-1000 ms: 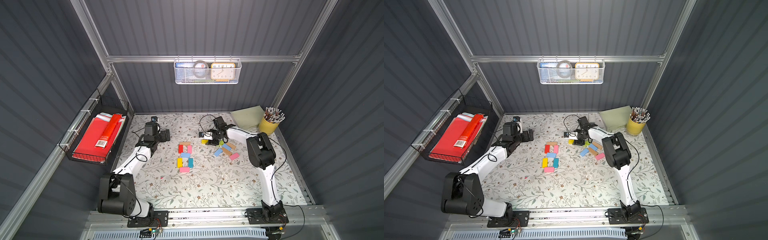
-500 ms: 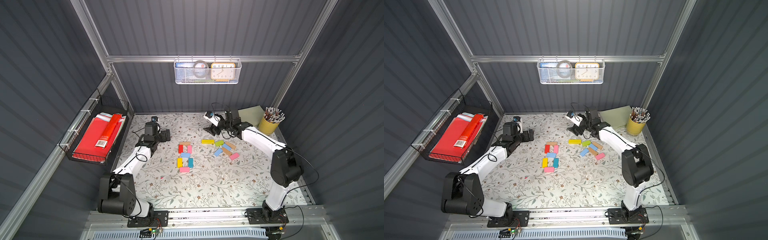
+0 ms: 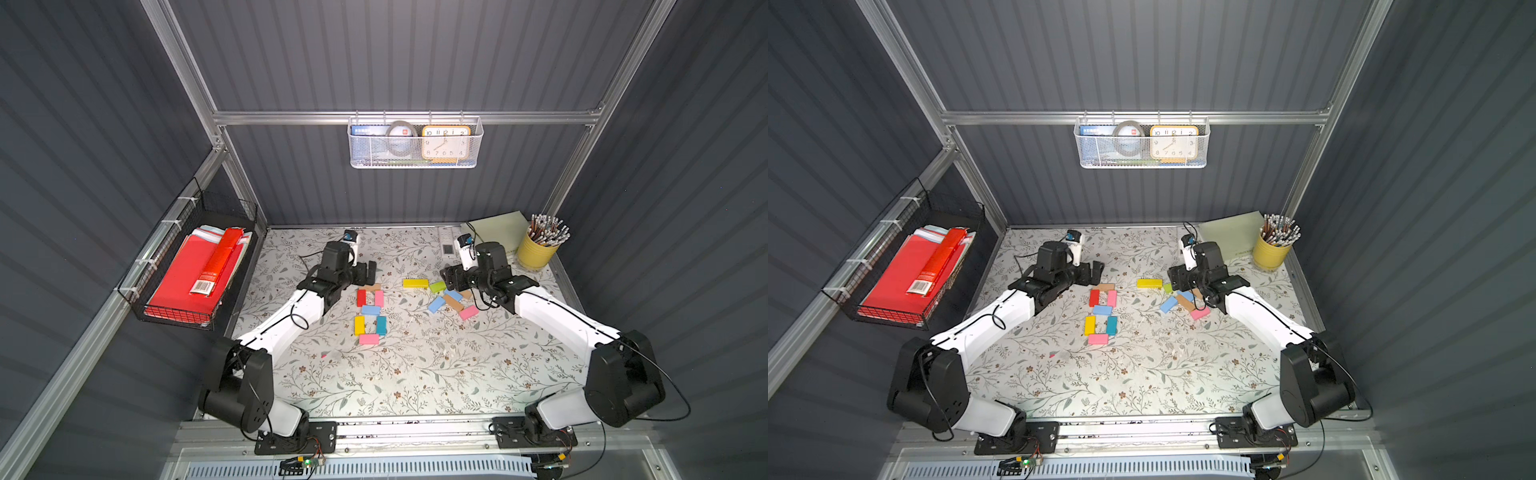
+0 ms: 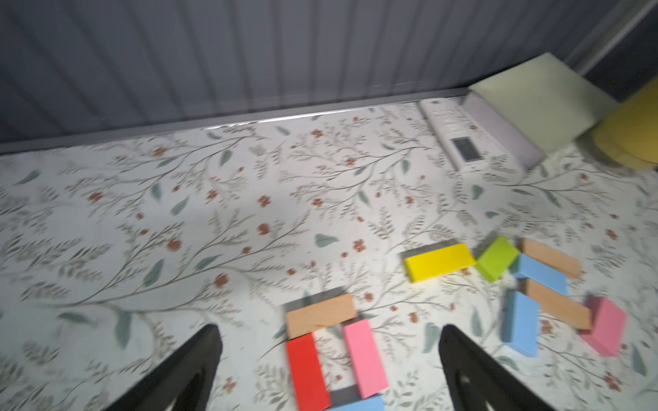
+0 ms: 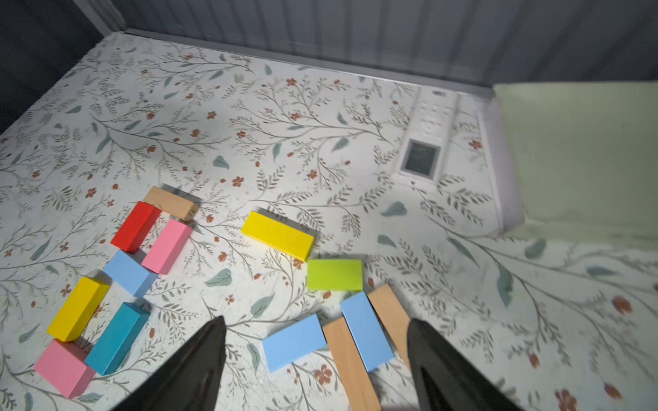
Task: Assemble the number 8 with building blocks
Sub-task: Pick up the building block from the center of the board.
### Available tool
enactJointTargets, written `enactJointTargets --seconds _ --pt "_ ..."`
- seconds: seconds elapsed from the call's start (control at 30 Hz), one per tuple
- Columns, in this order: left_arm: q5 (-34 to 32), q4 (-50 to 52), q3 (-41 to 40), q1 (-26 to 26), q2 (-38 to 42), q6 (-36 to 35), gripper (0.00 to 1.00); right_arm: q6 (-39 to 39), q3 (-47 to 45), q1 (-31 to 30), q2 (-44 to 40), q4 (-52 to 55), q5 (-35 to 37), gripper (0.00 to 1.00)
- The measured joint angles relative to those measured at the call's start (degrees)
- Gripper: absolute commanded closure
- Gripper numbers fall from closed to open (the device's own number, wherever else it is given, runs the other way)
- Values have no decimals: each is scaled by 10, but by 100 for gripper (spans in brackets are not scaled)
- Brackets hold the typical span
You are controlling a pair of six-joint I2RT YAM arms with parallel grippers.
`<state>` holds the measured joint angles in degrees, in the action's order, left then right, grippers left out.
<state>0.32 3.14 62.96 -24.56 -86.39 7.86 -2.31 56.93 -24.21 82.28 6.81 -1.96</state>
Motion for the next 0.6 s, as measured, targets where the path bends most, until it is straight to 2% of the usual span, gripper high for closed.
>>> enactJointTargets --seconds 0.33,0.6 --pt "4 46 160 -164 -153 3 4 -85 -47 78 -49 40 25 16" --pt "3 96 237 -223 -286 5 9 -116 -88 141 -104 50 0 16"
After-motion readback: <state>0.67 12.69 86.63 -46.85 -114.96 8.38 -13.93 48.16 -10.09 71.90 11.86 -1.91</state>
